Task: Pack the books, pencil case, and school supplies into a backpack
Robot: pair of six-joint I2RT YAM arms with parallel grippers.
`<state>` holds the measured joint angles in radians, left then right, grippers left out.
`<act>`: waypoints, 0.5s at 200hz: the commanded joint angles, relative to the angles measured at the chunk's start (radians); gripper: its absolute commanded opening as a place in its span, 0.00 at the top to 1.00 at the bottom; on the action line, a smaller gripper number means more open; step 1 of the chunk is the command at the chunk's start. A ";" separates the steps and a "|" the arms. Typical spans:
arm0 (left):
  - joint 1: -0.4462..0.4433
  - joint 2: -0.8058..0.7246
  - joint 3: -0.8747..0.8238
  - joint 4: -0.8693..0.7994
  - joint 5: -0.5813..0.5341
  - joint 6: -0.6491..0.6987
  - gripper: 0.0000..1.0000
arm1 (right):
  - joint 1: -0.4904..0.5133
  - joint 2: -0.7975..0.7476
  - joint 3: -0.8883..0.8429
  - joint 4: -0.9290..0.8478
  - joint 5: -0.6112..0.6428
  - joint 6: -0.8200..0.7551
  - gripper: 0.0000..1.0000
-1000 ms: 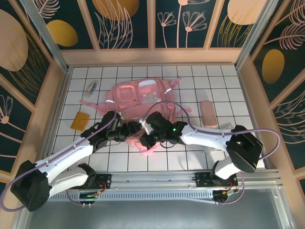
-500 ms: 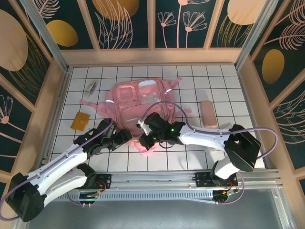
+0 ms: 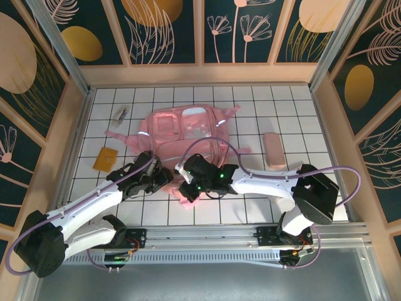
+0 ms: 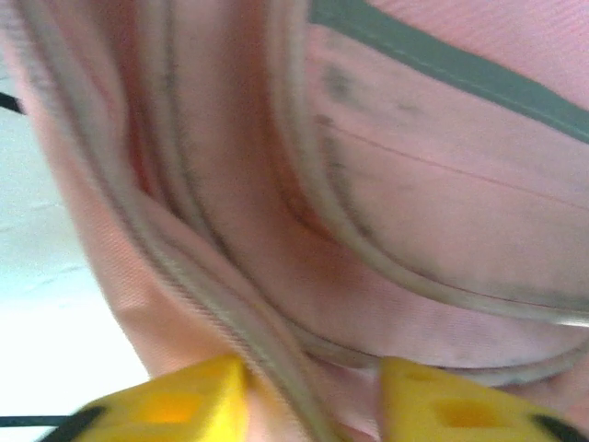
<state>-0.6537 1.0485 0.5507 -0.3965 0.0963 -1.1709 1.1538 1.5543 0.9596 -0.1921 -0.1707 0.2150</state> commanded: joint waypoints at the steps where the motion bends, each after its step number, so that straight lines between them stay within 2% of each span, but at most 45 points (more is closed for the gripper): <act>1: -0.003 0.004 -0.033 -0.026 -0.026 -0.468 0.92 | 0.018 0.009 0.052 -0.017 0.053 -0.012 1.00; 6: -0.002 0.002 -0.036 -0.020 -0.036 -0.452 1.00 | 0.018 0.008 0.053 -0.032 0.069 -0.010 1.00; 28: 0.032 -0.015 -0.035 -0.074 -0.112 -0.344 1.00 | 0.007 0.009 0.063 -0.125 0.157 0.044 1.00; 71: 0.214 -0.094 -0.020 -0.153 -0.150 -0.126 1.00 | -0.076 0.014 0.094 -0.334 0.165 0.204 1.00; 100: 0.248 -0.015 0.099 -0.201 -0.242 0.067 1.00 | -0.149 0.008 0.066 -0.382 0.182 0.305 1.00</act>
<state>-0.4370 0.9840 0.5472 -0.4210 0.0277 -1.1175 1.0637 1.5700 1.0431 -0.4095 -0.0513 0.3965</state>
